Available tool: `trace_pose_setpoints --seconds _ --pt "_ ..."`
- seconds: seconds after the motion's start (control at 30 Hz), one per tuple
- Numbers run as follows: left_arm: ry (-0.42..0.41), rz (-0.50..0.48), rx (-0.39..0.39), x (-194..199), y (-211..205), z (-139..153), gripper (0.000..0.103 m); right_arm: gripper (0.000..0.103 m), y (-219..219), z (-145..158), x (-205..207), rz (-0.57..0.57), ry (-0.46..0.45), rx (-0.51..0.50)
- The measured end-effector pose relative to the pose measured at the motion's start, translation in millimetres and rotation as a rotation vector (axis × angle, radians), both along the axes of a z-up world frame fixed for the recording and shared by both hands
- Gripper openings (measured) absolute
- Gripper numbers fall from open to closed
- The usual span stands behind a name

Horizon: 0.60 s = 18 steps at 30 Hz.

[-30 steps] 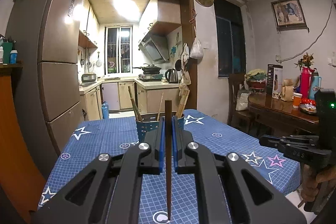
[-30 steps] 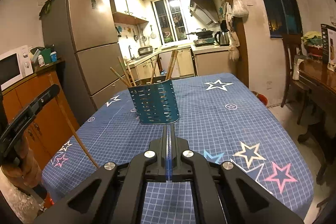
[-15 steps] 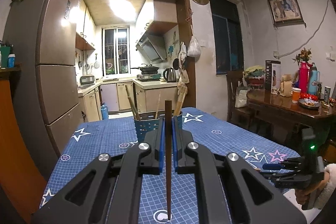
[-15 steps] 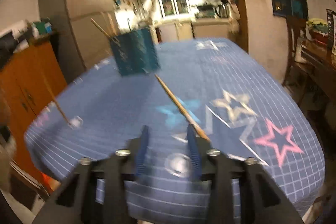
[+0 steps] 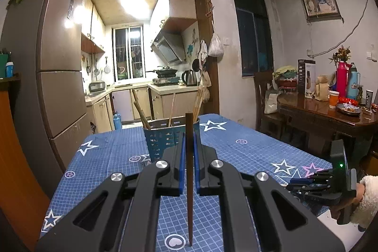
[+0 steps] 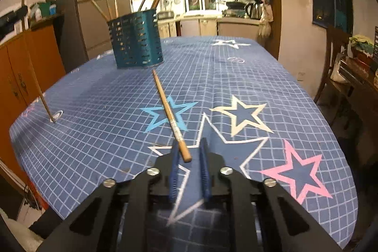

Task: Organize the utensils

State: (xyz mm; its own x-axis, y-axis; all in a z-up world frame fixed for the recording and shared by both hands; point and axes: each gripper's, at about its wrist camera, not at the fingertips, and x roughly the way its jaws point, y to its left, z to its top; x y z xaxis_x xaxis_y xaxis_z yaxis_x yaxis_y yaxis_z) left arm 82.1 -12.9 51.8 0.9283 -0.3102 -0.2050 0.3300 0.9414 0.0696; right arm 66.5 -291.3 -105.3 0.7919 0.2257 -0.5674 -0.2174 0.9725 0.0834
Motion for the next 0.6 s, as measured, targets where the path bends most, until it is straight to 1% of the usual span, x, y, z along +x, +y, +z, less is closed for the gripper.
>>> trace_pose_setpoints --seconds 0.07,0.13,0.2,0.33,0.37,0.43,0.47,0.53,0.6 --pt "-0.001 0.003 -0.002 0 1 -1 0.005 0.018 9 -2 -7 -0.010 -0.052 -0.067" --pt "0.003 0.007 -0.012 1 4 -1 0.005 0.018 13 -3 -12 -0.027 -0.086 -0.099" --pt "0.005 0.009 -0.016 1 5 -1 0.005 0.018 11 -3 -13 -0.033 -0.093 -0.090" --pt "0.000 0.009 -0.006 0 5 -1 0.005 0.018 20 -2 -18 -0.011 -0.123 -0.195" --pt "-0.001 0.009 -0.004 -1 4 -1 0.005 0.018 20 -2 -18 -0.002 -0.123 -0.204" --pt "-0.001 0.008 -0.003 -1 4 -2 0.005 0.017 16 -1 -17 0.011 -0.114 -0.184" --pt "0.002 0.008 -0.003 0 4 -2 0.005 0.017 14 0 -16 0.021 -0.108 -0.177" --pt "0.009 0.010 -0.004 1 4 -3 0.005 0.010 19 0 -17 0.044 -0.121 -0.217" --pt "0.014 0.010 -0.005 2 3 -4 0.005 0.010 26 -1 -21 0.048 -0.139 -0.264"
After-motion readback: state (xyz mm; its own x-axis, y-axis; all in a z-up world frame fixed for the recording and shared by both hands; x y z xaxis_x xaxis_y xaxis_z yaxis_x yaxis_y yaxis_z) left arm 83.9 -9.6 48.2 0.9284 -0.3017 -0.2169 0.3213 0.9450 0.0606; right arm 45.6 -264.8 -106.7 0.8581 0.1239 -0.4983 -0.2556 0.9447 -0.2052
